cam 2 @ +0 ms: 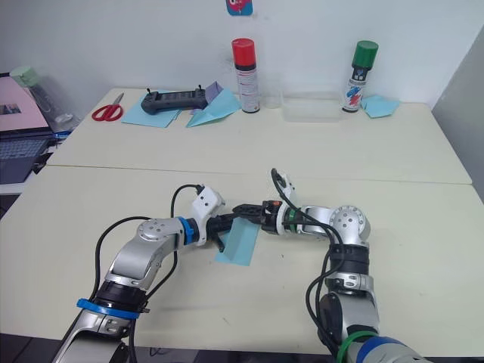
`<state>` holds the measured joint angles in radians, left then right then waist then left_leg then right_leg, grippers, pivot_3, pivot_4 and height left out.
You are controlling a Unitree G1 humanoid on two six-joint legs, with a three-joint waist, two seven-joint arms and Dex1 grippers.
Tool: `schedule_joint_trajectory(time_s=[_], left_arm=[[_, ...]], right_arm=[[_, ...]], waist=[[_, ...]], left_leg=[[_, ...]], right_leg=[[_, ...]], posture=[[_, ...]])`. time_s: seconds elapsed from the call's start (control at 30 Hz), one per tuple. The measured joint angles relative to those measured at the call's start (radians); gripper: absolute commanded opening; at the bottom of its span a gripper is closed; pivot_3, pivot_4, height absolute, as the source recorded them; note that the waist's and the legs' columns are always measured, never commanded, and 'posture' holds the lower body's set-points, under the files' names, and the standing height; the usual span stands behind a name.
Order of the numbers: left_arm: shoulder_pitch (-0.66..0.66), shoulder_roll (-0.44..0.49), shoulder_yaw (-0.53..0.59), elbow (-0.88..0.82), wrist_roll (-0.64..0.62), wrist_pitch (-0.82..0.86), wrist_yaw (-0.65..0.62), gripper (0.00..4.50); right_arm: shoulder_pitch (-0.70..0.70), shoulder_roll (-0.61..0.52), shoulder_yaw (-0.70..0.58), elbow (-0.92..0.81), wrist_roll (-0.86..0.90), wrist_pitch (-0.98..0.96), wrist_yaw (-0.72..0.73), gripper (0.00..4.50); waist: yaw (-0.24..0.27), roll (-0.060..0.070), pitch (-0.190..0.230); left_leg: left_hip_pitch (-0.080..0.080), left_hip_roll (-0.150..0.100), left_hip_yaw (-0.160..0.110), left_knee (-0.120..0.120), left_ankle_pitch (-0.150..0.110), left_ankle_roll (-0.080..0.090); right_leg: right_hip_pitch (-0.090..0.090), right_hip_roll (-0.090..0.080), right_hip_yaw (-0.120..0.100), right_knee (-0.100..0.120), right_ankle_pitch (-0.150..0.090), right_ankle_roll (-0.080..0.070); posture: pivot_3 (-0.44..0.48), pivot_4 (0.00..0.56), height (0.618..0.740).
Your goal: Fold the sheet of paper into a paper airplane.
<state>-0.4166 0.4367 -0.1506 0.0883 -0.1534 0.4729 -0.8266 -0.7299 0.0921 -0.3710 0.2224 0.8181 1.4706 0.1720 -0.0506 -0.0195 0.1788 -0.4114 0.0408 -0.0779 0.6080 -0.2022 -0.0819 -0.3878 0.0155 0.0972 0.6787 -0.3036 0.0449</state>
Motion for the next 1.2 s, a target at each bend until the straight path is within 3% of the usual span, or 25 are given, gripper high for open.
schedule_joint_trajectory(time_s=[0.03, 0.13, 0.3, 0.67, 0.83, 1.03, 1.2], left_arm=[[0.000, 0.000, 0.000, 0.000, 0.000, 0.000, 0.000, 0.00], [0.000, 0.000, 0.000, 0.000, 0.000, 0.000, 0.001, 0.00], [0.000, 0.003, 0.001, -0.003, -0.002, 0.008, 0.003, 0.00], [0.002, 0.049, 0.041, -0.038, -0.064, 0.125, -0.006, 0.00], [0.012, 0.102, 0.059, -0.055, -0.099, 0.165, -0.027, 0.00], [0.008, 0.239, 0.123, -0.062, -0.146, 0.238, -0.078, 0.00], [-0.060, 0.248, 0.159, -0.129, -0.191, 0.255, -0.089, 0.00]], right_arm=[[0.000, 0.001, 0.001, 0.000, -0.001, 0.001, 0.000, 2.45], [0.006, -0.006, 0.015, 0.000, -0.011, 0.001, 0.001, 1.85], [0.054, -0.078, 0.166, -0.030, -0.064, -0.066, 0.069, 0.02], [0.094, -0.211, 0.570, -0.104, -0.293, -0.438, 0.308, 0.02], [0.105, -0.257, 0.680, -0.100, -0.386, -0.570, 0.395, 0.02], [0.091, -0.349, 0.818, -0.111, -0.527, -0.744, 0.504, 0.02], [0.086, -0.342, 0.839, -0.095, -0.601, -0.811, 0.537, 0.02]], waist=[[0.000, 0.000, 0.000], [0.000, 0.000, 0.000], [-0.001, 0.000, 0.000], [-0.024, 0.000, 0.000], [-0.041, 0.000, 0.000], [-0.038, -0.002, 0.003], [-0.032, -0.004, 0.004]], left_leg=[[0.000, 0.000, 0.000, 0.000, 0.000, 0.000], [0.000, 0.000, 0.000, 0.000, 0.000, 0.000], [0.000, 0.000, 0.000, 0.000, 0.000, 0.000], [0.000, 0.002, 0.000, 0.000, 0.000, 0.000], [0.000, 0.003, 0.000, -0.001, 0.000, 0.000], [0.000, 0.004, 0.000, -0.001, 0.000, 0.000], [-0.001, 0.003, 0.000, 0.000, 0.000, 0.000]], right_leg=[[0.000, 0.000, 0.000, 0.000, 0.000, 0.000], [0.000, 0.000, 0.000, 0.000, 0.000, 0.000], [0.000, 0.000, 0.000, 0.000, 0.000, 0.000], [-0.001, 0.001, 0.000, 0.000, 0.000, 0.000], [-0.001, 0.002, 0.000, 0.001, 0.000, 0.000], [-0.002, 0.004, 0.000, 0.001, 0.000, 0.000], [-0.002, 0.003, 0.000, 0.001, 0.000, 0.000]], posture=[[0.000, 0.150, 0.740], [0.000, 0.150, 0.740], [0.000, 0.150, 0.740], [0.000, 0.150, 0.740], [0.000, 0.150, 0.740], [0.000, 0.150, 0.740], [0.000, 0.150, 0.740]])
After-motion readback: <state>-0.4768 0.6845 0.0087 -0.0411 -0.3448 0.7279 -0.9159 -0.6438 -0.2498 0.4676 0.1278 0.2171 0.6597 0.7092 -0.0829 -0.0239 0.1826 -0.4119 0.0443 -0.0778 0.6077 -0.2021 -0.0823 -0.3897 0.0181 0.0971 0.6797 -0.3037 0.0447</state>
